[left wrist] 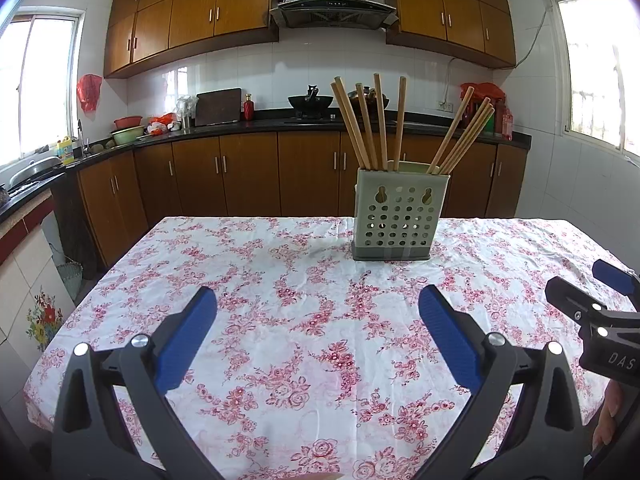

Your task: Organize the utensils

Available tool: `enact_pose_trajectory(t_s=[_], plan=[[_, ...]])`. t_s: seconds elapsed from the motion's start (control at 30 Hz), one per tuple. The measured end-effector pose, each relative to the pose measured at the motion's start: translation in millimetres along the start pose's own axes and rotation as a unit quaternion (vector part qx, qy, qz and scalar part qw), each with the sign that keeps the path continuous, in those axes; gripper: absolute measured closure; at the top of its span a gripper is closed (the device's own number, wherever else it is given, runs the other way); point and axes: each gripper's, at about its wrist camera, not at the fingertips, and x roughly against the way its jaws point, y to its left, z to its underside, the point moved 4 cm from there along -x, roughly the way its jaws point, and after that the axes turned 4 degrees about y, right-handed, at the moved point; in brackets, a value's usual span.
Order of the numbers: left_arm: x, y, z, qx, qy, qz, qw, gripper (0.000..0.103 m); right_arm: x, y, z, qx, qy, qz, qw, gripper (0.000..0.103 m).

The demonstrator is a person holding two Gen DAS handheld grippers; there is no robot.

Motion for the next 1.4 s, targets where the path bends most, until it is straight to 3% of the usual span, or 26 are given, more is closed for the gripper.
enact_pose_trajectory(t_s=[1.4], plan=[[-2.1,-1.8,1.6,0.001,0.001,-0.001,1.0,0.004,-0.2,0.1,-0.4,-0.001,0.001,0.0,1.0,0.002]])
